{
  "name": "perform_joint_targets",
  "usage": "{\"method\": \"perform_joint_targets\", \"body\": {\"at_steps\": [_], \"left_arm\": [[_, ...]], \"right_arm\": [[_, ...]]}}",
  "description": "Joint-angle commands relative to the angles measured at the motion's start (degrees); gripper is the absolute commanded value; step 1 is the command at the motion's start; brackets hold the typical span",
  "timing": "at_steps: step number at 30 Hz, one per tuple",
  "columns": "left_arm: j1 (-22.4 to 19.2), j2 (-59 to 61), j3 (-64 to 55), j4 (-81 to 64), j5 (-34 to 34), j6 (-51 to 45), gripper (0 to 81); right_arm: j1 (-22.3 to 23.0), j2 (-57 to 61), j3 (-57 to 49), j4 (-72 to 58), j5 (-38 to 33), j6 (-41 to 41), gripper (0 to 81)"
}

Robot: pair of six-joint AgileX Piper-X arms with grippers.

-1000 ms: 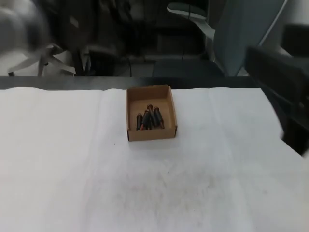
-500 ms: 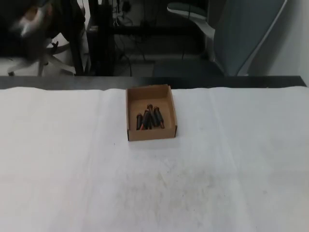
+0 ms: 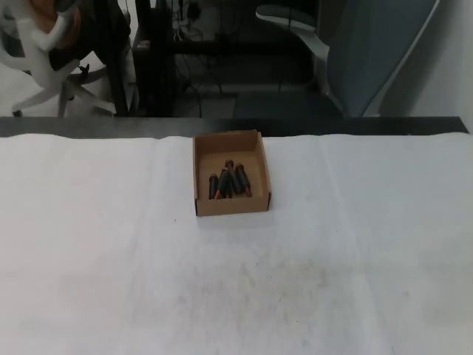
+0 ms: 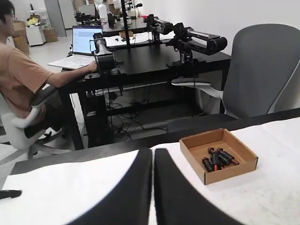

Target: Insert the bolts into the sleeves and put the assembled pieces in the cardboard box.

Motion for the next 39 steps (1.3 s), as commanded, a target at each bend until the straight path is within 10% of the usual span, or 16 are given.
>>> {"method": "perform_joint_targets", "body": {"at_steps": [1,9,23,30,39], "left_arm": [[0.0,0.2,3.3,1.5,-0.6,-1.9,1.7],[0.0,0.2,19.7,-5.3,-0.5,-18.6,1.7],[0.1,0.2,26.4,-9.4,-8.1,-23.2,1.7],[0.1,0.2,37.1,-29.6,11.6,-17.4,1.7],[1.0,0.2,40.3,-27.2,12.4,-13.0,1.7]], "right_arm": [[-0.3,-0.4,3.3,-1.3,1.3,-3.5,0.6],[-0.3,-0.2,17.6,-13.5,-3.4,-4.6,0.6],[-2.1,-10.8,26.4,-17.4,17.0,2.2,0.6],[-5.7,-13.3,37.9,-34.4,2.0,-7.1,0.6],[-15.8,-12.7,42.1,-42.8,-5.8,-6.5,0.6]]}}
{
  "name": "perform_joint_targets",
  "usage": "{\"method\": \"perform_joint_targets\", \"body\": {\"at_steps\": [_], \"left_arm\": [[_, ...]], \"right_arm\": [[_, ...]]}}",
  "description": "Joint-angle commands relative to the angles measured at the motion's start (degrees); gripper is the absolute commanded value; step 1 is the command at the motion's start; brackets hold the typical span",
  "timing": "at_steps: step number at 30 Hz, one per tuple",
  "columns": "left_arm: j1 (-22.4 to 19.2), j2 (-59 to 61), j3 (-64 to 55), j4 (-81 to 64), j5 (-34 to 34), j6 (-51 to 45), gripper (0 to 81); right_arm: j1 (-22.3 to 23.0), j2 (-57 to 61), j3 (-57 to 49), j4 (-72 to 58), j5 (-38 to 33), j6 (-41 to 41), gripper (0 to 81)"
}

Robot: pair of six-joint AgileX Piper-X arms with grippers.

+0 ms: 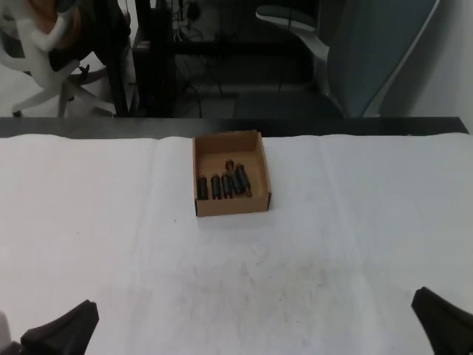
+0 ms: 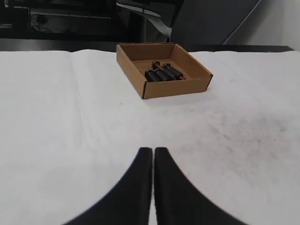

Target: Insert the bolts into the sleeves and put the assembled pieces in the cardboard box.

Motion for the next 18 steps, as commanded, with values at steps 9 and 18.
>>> {"method": "perform_joint_targets", "body": {"at_steps": [9,18], "left_arm": [[1.0,0.5,-0.1,8.6,2.5,-0.3,1.7],[1.0,0.5,-0.1,9.9,2.5,-0.1,1.7]], "right_arm": [[-8.3,0.5,-0.4,8.8,-1.0,0.7,0.6],[-8.3,0.5,-0.4,8.7,-1.3,0.7,0.6]]}}
